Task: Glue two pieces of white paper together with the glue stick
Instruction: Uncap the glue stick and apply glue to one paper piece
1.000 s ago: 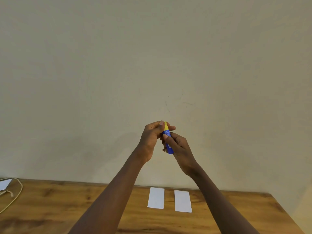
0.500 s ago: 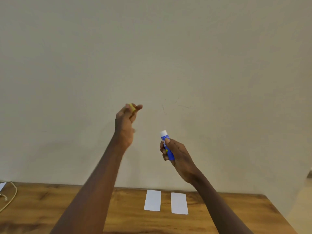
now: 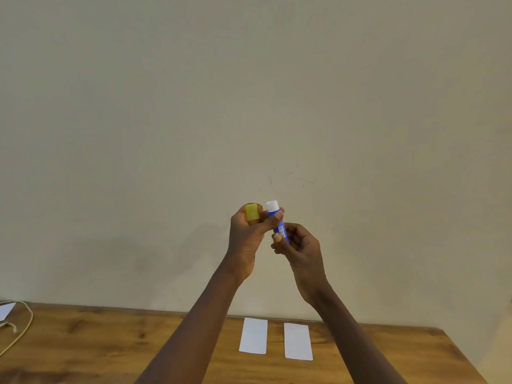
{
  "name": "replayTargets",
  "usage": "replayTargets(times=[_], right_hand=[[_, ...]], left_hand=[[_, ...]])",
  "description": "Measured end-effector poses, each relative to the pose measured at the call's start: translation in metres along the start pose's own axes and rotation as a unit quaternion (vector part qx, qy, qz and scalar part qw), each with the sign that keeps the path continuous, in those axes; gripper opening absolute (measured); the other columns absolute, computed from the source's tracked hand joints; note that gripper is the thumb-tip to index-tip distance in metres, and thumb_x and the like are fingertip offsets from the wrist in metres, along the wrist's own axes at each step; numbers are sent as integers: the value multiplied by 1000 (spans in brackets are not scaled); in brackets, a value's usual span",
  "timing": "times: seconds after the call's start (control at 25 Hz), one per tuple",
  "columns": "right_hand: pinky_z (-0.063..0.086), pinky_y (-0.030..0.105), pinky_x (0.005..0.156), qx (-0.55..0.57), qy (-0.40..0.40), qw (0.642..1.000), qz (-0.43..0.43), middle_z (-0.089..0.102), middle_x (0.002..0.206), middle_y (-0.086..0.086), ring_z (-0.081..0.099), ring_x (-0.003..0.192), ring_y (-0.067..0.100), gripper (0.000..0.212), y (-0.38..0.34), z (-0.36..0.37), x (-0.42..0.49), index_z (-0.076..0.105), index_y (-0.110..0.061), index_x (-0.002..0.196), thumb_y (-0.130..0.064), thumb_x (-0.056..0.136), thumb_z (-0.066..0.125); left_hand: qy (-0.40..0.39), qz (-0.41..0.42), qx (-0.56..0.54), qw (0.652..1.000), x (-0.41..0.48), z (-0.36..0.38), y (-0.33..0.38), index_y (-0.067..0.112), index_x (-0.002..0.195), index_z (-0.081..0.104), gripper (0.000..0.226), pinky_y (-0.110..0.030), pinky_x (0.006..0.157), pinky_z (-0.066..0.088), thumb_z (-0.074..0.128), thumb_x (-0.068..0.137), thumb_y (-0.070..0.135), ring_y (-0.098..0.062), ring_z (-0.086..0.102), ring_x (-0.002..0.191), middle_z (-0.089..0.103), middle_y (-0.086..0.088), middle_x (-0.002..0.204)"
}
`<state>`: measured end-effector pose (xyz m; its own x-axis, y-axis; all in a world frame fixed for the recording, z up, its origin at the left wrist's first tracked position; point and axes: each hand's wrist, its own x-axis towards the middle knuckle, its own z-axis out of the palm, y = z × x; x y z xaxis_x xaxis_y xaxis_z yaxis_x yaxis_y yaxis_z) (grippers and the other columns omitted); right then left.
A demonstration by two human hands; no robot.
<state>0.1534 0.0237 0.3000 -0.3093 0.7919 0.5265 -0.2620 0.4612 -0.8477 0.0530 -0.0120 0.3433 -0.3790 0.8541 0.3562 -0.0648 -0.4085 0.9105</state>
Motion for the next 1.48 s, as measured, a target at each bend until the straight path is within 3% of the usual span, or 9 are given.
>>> replayTargets(times=[0.2,0.36,0.48,0.56,0.72,0.96,1.12,1.32,1.48], right_hand=[[50,13,54,16,42,999,0,65,62,-1,61,52,9,10,6,10,-8,62,-16,84,-12,85,53],[47,14,47,175,-9,977,121,63,52,-5,54,44,8,35,5,16,-11,62,-11,82,-27,93,33],[46,15,41,309,-5,920,239,55,46,-2,49,40,9,45,-2,16,-11,61,-10,72,-39,92,33],[50,17,47,272,13,939,208,61,54,0,55,44,10,44,-1,17,-9,63,-10,78,-40,92,34],[51,12,55,11,96,995,31,62,71,3,62,53,7,21,1,21,-8,56,-2,99,-18,86,53],[47,17,44,185,74,970,139,61,49,-5,53,41,9,41,-4,21,-10,58,-13,78,-38,92,29],[49,13,53,42,99,993,42,58,72,5,58,50,8,6,-3,20,-7,54,-18,89,-19,89,48],[47,20,52,106,50,988,98,58,56,-2,53,41,8,38,-3,16,-4,58,-16,77,-29,94,27],[49,16,54,64,79,992,72,62,76,-1,60,52,8,16,0,13,-6,55,-16,97,-24,91,42]], left_hand=[[28,16,9,999,3,-1,-2,12,60,40,31,-39,77,49,65,77,8,-27,57,78,54,-17,75],[33,29,32,999,7,-5,-2,14,55,37,36,-20,59,46,64,77,7,-14,55,62,38,-4,58],[-2,22,-30,999,6,-7,-5,15,57,35,36,-25,72,47,63,77,4,-19,65,75,40,-13,73],[21,28,-26,999,6,-4,-6,15,56,36,36,-30,72,46,63,77,4,-28,59,79,42,-15,74],[54,46,-33,997,9,-1,-4,13,54,37,36,-31,72,47,61,79,3,-29,49,78,37,-8,65],[38,47,-47,997,8,5,-2,13,53,35,39,-36,78,43,60,79,1,-31,48,84,36,-18,76],[45,59,-21,997,13,5,-1,12,54,36,36,-29,70,45,60,80,3,-29,46,80,37,-18,74],[41,61,-17,997,15,9,-1,12,53,36,37,-23,66,48,61,79,1,-28,46,75,38,-11,65],[33,62,-14,997,14,11,-1,12,55,38,34,-26,69,48,59,80,3,-31,50,81,41,-11,66]])
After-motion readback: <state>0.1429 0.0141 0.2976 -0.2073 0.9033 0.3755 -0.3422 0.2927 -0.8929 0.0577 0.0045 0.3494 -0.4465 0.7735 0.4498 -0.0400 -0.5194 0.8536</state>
